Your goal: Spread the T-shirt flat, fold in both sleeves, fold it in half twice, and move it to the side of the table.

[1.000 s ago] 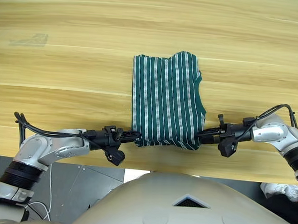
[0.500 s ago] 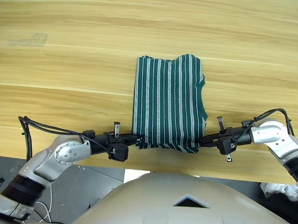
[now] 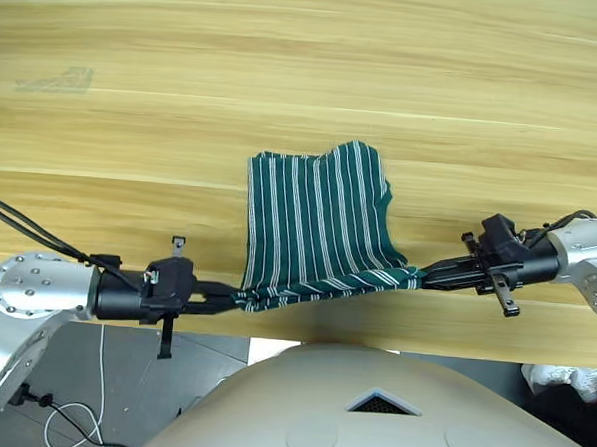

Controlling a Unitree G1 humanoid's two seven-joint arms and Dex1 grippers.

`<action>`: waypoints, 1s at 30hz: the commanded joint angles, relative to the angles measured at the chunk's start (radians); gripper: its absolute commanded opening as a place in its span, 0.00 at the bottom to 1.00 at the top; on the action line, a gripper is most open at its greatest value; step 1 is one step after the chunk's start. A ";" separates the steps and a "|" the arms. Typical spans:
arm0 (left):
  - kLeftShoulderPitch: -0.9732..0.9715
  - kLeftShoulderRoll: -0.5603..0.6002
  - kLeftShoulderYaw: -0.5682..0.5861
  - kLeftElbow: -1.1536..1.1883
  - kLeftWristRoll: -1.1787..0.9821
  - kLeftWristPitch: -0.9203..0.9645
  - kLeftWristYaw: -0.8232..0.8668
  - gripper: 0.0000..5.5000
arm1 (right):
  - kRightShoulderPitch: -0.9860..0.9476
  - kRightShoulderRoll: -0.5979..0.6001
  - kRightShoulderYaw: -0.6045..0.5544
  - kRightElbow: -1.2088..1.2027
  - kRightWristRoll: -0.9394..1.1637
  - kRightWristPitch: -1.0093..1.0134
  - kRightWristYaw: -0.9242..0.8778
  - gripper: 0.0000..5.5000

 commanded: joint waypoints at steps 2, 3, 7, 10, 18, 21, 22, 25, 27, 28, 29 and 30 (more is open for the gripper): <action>-0.054 -0.034 0.025 -0.004 -0.041 0.090 -0.014 0.01 | -0.032 0.066 -0.065 0.006 -0.036 0.062 -0.038 0.01; -0.090 -0.048 0.018 0.009 -0.043 0.103 -0.003 0.01 | -0.052 0.089 -0.071 0.023 -0.050 0.067 -0.049 0.01; -0.344 -0.154 -0.043 0.126 0.014 0.174 0.137 0.01 | -0.173 0.229 -0.070 0.155 -0.200 0.039 -0.176 0.01; -0.493 -0.222 -0.112 0.222 0.111 0.217 0.228 0.01 | -0.267 0.330 -0.070 0.264 -0.310 -0.002 -0.248 0.01; -0.606 -0.312 -0.274 0.394 0.313 0.288 0.308 0.01 | -0.332 0.472 -0.056 0.412 -0.481 -0.084 -0.276 0.01; -0.596 -0.326 -0.271 0.404 0.326 0.301 0.311 0.06 | -0.299 0.475 -0.056 0.410 -0.506 -0.101 -0.253 0.06; -0.595 -0.332 -0.268 0.409 0.327 0.301 0.315 0.08 | -0.293 0.477 -0.059 0.408 -0.506 -0.101 -0.249 0.10; -0.614 -0.383 -0.234 0.421 0.312 0.293 0.345 0.17 | -0.287 0.485 -0.074 0.407 -0.512 -0.101 -0.246 0.20; -0.648 -0.445 -0.187 0.434 0.294 0.271 0.389 0.22 | -0.292 0.499 -0.091 0.423 -0.522 -0.116 -0.261 0.26; -0.669 -0.480 -0.160 0.444 0.285 0.263 0.418 0.25 | -0.295 0.508 -0.104 0.433 -0.525 -0.124 -0.276 0.29; -0.691 -0.514 -0.133 0.455 0.275 0.250 0.444 0.27 | -0.300 0.521 -0.119 0.447 -0.529 -0.137 -0.295 0.31; -0.714 -0.550 -0.107 0.469 0.267 0.233 0.476 0.32 | -0.306 0.536 -0.134 0.463 -0.533 -0.150 -0.317 0.36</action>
